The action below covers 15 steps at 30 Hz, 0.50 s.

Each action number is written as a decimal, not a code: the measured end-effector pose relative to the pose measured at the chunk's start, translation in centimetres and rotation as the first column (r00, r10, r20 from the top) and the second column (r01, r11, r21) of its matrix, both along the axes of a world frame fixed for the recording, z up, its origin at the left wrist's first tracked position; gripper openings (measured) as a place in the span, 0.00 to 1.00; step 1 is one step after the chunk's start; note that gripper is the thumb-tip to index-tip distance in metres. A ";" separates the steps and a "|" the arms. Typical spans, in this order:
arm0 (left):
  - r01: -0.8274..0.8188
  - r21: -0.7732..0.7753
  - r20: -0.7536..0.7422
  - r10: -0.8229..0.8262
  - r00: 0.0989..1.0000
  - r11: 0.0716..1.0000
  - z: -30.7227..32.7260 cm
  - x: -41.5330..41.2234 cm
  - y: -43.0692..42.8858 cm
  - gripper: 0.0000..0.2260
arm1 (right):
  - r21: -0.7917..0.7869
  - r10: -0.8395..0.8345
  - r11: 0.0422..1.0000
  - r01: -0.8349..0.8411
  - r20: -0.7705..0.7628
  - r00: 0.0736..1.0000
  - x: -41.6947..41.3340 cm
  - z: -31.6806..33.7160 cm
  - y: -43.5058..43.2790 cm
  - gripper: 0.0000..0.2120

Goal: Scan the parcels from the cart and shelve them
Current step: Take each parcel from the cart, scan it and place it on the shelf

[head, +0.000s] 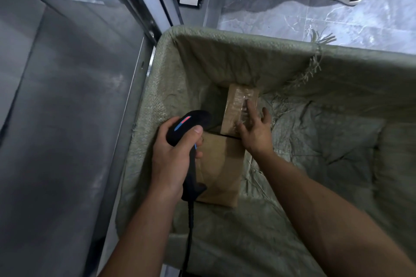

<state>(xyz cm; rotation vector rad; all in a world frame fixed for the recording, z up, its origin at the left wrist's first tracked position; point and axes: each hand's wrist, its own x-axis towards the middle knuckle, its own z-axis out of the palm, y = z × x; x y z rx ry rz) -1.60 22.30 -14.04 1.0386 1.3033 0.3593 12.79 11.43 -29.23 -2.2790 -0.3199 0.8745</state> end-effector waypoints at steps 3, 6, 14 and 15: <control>0.014 0.001 -0.004 -0.014 1.000 1.000 0.1 0.1 -0.2 0.17 | -0.071 -0.032 0.997 0.033 0.015 0.999 -0.1 0.4 -0.6 0.36; 0.022 0.001 -0.015 -0.022 1.000 1.000 0.2 0.3 -0.4 0.17 | -0.134 -0.076 0.988 0.079 0.032 0.997 0.0 0.8 -1.3 0.41; 0.036 -0.009 -0.010 -0.036 0.999 0.999 0.8 0.6 -1.0 0.17 | -0.201 -0.157 0.967 0.154 -0.003 0.988 0.7 2.4 -2.3 0.49; 0.037 -0.008 -0.007 -0.037 0.999 0.999 0.9 0.6 -1.2 0.17 | -0.194 -0.177 0.966 0.169 -0.022 0.984 0.8 2.5 -2.4 0.49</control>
